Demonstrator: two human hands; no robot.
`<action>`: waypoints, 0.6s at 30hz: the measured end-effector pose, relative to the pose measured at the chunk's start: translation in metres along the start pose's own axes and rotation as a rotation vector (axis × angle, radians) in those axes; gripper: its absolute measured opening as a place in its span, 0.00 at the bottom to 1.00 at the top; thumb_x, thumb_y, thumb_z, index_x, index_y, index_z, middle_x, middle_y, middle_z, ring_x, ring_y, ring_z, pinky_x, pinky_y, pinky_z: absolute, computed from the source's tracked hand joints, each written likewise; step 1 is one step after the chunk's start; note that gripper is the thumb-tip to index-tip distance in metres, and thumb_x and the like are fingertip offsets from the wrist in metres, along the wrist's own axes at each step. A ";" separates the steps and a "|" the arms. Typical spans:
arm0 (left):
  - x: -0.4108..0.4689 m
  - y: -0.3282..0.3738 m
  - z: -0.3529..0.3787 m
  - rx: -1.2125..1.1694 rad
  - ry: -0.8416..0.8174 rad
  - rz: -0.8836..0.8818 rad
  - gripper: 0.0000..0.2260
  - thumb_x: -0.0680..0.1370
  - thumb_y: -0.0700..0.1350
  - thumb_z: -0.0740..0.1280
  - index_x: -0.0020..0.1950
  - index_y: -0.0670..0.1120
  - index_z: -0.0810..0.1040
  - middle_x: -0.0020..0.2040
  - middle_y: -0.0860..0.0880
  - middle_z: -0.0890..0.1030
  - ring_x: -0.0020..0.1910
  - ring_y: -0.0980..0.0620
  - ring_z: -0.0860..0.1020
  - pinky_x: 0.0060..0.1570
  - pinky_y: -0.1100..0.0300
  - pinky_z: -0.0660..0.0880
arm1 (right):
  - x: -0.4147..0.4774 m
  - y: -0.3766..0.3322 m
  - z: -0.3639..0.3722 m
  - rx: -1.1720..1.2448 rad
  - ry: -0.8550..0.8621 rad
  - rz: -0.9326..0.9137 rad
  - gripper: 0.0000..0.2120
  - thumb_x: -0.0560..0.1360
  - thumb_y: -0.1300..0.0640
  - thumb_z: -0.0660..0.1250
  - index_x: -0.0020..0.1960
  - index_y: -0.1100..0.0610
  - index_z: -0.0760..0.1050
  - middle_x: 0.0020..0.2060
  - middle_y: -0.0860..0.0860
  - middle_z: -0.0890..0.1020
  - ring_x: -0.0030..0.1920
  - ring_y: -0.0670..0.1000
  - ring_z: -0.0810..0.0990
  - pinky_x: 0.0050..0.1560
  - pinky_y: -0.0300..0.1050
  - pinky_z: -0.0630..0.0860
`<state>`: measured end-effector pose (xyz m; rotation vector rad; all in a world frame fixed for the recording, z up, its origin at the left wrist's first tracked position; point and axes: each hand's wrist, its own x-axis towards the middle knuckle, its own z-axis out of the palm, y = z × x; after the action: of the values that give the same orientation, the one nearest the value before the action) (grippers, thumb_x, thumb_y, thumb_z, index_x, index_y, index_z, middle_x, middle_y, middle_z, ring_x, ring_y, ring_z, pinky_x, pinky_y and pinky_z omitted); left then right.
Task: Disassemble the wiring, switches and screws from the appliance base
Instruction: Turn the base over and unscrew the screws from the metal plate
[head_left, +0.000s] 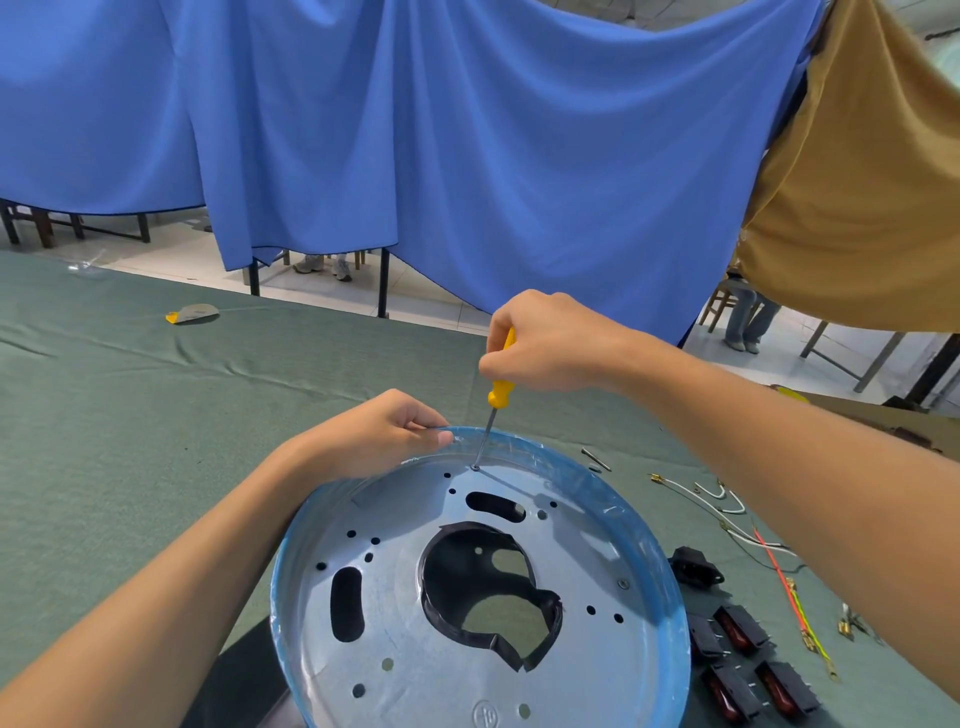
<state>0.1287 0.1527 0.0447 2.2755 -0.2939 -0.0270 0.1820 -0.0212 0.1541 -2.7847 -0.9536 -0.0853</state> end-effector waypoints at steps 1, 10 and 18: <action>0.000 0.000 0.000 -0.002 -0.002 0.000 0.12 0.82 0.48 0.62 0.50 0.45 0.84 0.36 0.49 0.72 0.35 0.53 0.66 0.38 0.58 0.63 | 0.000 0.000 0.000 0.004 -0.011 0.013 0.14 0.71 0.49 0.67 0.47 0.59 0.81 0.36 0.52 0.80 0.37 0.51 0.73 0.34 0.44 0.69; -0.001 0.001 0.000 -0.013 0.003 0.007 0.12 0.82 0.47 0.63 0.48 0.46 0.84 0.33 0.51 0.70 0.34 0.54 0.65 0.38 0.58 0.62 | -0.001 0.004 0.002 0.011 0.023 0.026 0.12 0.73 0.48 0.67 0.45 0.58 0.80 0.34 0.50 0.78 0.36 0.51 0.74 0.32 0.42 0.68; 0.000 -0.001 0.000 0.002 -0.004 -0.007 0.14 0.82 0.49 0.62 0.49 0.42 0.83 0.35 0.48 0.69 0.35 0.51 0.64 0.39 0.57 0.61 | -0.002 0.001 0.002 0.007 0.008 -0.004 0.15 0.75 0.46 0.67 0.45 0.58 0.80 0.33 0.50 0.77 0.34 0.48 0.74 0.32 0.42 0.68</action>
<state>0.1293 0.1532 0.0440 2.2789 -0.2886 -0.0344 0.1807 -0.0226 0.1515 -2.7741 -0.9555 -0.0934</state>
